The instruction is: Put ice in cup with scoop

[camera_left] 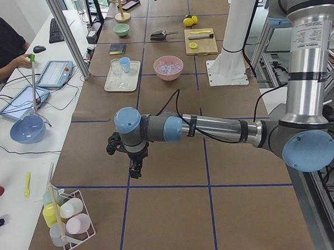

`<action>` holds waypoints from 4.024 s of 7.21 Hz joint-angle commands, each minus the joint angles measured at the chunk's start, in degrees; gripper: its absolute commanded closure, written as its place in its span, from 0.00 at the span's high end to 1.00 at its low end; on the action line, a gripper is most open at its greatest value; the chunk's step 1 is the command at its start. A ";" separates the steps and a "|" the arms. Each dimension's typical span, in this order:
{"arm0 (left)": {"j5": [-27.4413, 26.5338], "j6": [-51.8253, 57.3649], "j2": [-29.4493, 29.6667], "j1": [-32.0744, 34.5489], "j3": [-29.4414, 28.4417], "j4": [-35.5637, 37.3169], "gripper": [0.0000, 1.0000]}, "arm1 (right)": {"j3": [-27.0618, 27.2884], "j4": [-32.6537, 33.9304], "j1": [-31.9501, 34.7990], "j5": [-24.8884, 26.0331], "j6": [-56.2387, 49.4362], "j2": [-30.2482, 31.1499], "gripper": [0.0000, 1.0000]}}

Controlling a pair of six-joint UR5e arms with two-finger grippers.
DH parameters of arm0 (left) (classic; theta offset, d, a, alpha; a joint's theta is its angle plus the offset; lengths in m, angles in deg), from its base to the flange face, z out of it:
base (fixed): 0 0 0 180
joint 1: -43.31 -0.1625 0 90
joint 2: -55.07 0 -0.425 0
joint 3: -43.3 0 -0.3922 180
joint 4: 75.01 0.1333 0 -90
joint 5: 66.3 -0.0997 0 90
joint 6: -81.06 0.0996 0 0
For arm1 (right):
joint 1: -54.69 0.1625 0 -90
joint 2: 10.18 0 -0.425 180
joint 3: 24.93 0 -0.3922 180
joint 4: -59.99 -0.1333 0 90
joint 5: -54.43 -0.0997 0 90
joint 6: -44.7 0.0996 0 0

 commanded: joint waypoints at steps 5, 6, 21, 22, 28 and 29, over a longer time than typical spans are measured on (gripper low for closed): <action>-0.03 0.88 -0.55 0.09 0.52 -0.78 1.00 | 0.06 -0.24 -0.10 -4.14 0.61 0.29 1.00; -0.03 0.88 -0.64 0.09 1.13 -0.70 1.00 | 0.15 -0.24 -0.18 -4.51 0.79 0.37 1.00; 0.51 0.70 18.94 -46.38 -5.52 -47.63 1.00 | 11.45 -2.35 -9.66 -8.47 12.27 4.39 1.00; 0.32 0.61 21.14 -48.58 -6.85 -47.54 1.00 | 12.88 -9.05 -11.85 -8.20 15.78 7.81 1.00; -0.03 0.44 21.25 -48.96 -6.25 -47.54 1.00 | 19.56 -46.91 -42.75 23.01 76.13 18.82 1.00; -0.99 0.52 21.34 -48.96 -6.25 -47.54 1.00 | 20.62 -46.91 -46.90 30.05 80.55 19.18 1.00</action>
